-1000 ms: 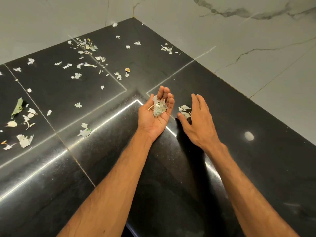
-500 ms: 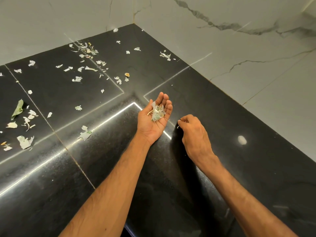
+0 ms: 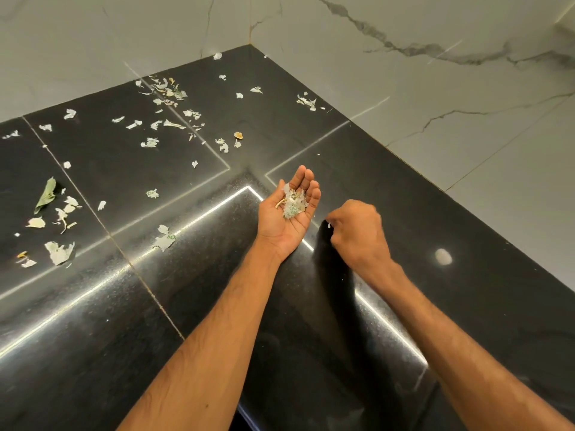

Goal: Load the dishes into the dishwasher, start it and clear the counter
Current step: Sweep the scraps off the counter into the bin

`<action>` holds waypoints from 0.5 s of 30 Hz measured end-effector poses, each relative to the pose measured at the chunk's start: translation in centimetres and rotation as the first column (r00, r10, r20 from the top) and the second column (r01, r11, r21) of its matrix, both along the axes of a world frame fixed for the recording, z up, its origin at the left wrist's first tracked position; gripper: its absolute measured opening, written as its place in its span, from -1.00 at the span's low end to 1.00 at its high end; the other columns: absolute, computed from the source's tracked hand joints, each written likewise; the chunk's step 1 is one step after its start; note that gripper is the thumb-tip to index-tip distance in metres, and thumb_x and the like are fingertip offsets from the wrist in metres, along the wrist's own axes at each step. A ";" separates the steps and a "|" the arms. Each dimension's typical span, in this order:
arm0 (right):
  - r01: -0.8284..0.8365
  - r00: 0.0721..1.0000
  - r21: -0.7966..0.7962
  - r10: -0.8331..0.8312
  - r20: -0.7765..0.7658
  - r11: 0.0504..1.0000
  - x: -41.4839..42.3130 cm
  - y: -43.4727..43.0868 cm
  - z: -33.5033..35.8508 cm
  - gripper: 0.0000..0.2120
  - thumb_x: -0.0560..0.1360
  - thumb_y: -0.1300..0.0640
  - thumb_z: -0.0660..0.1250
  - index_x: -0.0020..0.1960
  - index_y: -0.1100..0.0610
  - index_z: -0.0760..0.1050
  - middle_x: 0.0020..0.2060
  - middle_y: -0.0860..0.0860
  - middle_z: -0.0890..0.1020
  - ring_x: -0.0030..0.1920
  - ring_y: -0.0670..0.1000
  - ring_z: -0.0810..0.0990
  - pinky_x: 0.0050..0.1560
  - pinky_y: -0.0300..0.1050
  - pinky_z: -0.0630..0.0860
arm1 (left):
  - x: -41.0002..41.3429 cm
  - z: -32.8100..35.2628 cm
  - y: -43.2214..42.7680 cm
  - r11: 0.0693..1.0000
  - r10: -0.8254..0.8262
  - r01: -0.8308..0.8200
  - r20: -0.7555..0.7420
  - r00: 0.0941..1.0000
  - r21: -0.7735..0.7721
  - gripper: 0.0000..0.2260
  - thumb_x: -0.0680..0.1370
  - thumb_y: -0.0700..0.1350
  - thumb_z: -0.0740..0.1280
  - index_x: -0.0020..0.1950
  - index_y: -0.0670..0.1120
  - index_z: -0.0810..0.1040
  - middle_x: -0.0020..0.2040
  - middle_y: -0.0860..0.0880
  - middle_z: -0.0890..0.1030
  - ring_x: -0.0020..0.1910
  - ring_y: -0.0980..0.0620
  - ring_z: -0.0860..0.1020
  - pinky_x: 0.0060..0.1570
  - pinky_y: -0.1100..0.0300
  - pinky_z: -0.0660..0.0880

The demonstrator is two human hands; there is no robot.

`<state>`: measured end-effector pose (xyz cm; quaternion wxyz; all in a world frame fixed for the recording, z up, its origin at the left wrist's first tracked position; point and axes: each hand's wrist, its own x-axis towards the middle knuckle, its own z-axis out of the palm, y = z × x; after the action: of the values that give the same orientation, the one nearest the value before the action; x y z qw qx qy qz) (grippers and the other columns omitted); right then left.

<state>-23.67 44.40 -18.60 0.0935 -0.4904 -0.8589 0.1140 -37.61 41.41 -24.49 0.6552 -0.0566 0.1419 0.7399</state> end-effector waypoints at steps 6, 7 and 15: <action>0.066 0.611 -0.646 -0.543 -0.576 0.760 1.0 1.7 2.7 -0.84 0.42 0.33 0.55 -0.01 0.19 0.72 -0.18 0.07 0.76 -0.08 0.03 0.76 0.01 -0.12 0.67 | 0.1 -0.3 0.2 1.000 0.002 -0.002 -0.026 1.000 0.016 -0.62 0.74 -0.05 0.04 0.41 -0.21 0.46 0.30 -0.15 0.58 0.35 -0.11 0.51 0.40 0.06 0.41; 0.027 0.600 -0.654 -0.535 -0.594 0.756 0.8 1.4 3.3 -0.83 0.42 0.33 0.54 0.01 0.21 0.71 -0.17 0.08 0.76 -0.07 0.04 0.76 0.01 -0.13 0.67 | 0.1 -0.3 0.2 1.000 0.000 0.000 -0.030 1.000 0.018 -0.62 0.74 -0.05 0.03 0.43 -0.21 0.44 0.32 -0.16 0.56 0.38 -0.12 0.48 0.43 0.05 0.39; 0.046 0.783 -0.359 -0.257 -0.566 0.932 -3.0 1.5 3.5 -0.84 0.43 0.27 0.55 -0.04 0.07 0.75 -0.23 -0.07 0.74 -0.16 -0.16 0.73 -0.04 -0.18 0.68 | 0.4 0.1 -0.1 1.000 -0.012 0.014 -0.078 0.997 0.027 -0.60 0.74 -0.05 0.01 0.45 -0.21 0.43 0.36 -0.16 0.55 0.34 -0.07 0.52 0.38 0.10 0.42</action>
<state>-26.66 45.90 -15.13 0.2891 -0.5048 -0.7100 0.3969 -37.23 41.34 -24.38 0.6546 -0.0178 0.1577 0.7392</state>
